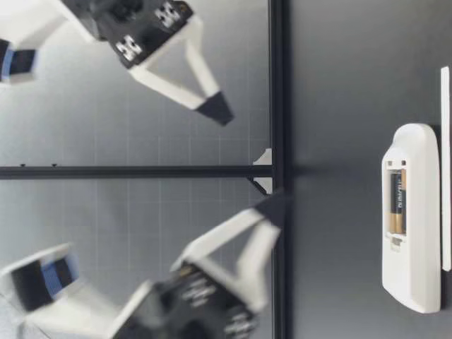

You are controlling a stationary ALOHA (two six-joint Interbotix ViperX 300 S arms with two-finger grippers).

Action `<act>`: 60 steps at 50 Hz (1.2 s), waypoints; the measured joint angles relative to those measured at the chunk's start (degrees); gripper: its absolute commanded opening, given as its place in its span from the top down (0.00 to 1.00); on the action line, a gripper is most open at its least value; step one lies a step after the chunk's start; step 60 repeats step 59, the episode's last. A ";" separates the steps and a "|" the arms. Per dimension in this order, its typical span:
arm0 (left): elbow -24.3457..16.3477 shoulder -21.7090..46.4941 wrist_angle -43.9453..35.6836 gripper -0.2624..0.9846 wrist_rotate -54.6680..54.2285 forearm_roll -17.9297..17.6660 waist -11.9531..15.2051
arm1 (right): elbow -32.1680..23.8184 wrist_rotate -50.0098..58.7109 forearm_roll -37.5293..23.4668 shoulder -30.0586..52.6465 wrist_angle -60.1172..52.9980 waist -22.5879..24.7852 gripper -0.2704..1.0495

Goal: Place the battery into the slot of the remote controller.

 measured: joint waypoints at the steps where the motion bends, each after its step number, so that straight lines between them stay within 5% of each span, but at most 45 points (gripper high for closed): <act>1: 0.44 -0.79 -0.70 0.91 0.18 0.00 0.00 | 0.00 -1.14 -0.09 -0.18 -0.70 0.00 0.92; 17: 5.10 -7.73 -5.80 0.91 0.18 0.00 0.00 | 1.05 -5.98 -0.18 -0.53 -7.03 0.62 0.92; 60: 5.36 -7.91 -5.98 0.91 0.79 0.00 0.00 | 1.49 -5.63 1.14 -0.62 -7.73 1.85 0.92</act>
